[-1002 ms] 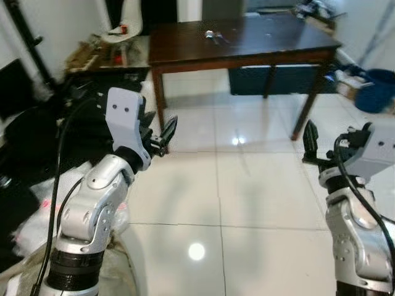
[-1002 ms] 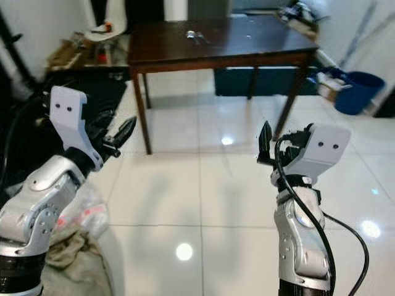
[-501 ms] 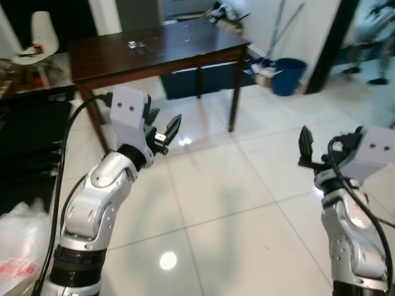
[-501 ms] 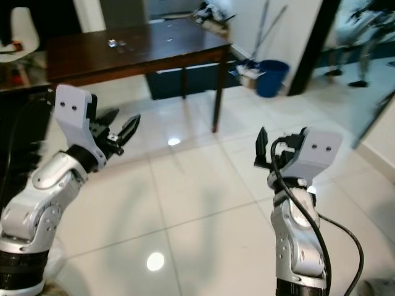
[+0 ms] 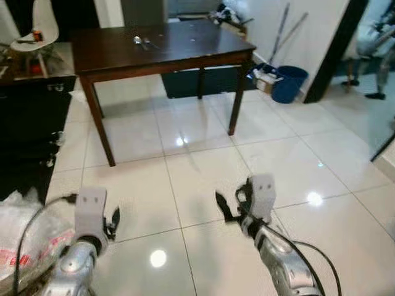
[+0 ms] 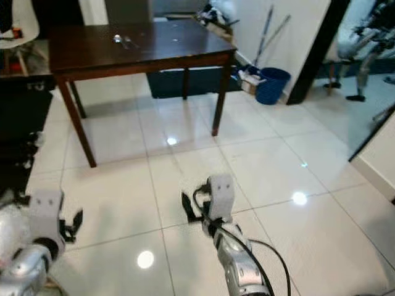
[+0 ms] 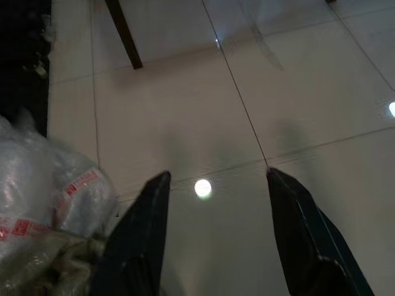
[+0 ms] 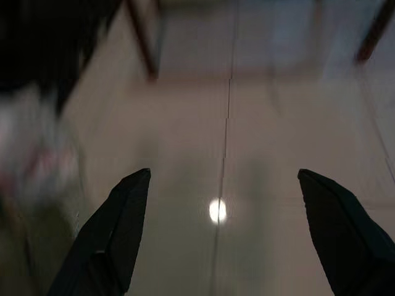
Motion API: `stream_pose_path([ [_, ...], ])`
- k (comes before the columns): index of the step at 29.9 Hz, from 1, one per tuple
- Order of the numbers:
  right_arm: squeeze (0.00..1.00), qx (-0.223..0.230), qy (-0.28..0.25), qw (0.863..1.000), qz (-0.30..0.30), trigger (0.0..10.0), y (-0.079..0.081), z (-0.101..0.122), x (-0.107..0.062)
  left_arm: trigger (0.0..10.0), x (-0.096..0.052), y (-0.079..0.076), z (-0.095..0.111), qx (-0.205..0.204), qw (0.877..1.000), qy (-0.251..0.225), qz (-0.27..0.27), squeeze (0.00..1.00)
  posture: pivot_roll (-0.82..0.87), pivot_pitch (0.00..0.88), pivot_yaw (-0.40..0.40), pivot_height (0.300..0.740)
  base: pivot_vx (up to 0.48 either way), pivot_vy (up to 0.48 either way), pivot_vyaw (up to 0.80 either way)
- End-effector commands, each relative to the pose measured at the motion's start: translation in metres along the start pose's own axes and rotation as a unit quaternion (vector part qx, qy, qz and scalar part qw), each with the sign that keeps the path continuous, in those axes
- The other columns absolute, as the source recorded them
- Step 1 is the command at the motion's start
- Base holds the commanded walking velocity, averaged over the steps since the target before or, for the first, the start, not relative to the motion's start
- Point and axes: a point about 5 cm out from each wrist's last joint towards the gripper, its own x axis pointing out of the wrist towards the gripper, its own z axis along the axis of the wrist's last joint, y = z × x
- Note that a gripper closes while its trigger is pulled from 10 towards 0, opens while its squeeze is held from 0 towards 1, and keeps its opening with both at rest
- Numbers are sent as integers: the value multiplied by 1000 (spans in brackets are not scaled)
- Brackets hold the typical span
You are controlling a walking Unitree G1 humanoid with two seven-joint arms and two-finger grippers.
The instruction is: Setting the table
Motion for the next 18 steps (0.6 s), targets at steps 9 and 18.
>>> stream_pose_path([
  [9,0,-23,40,996,-81,10000,-29,-41,-31,10000,5,-7,-33,-9,999,32,-15,0,-47,0,59,740,0,0,0],
  [18,0,-19,1,993,-118,10000,-45,-34,-32,10000,15,-6,-29,20,1000,-3,11,0,-59,0,61,740,422,0,0],
])
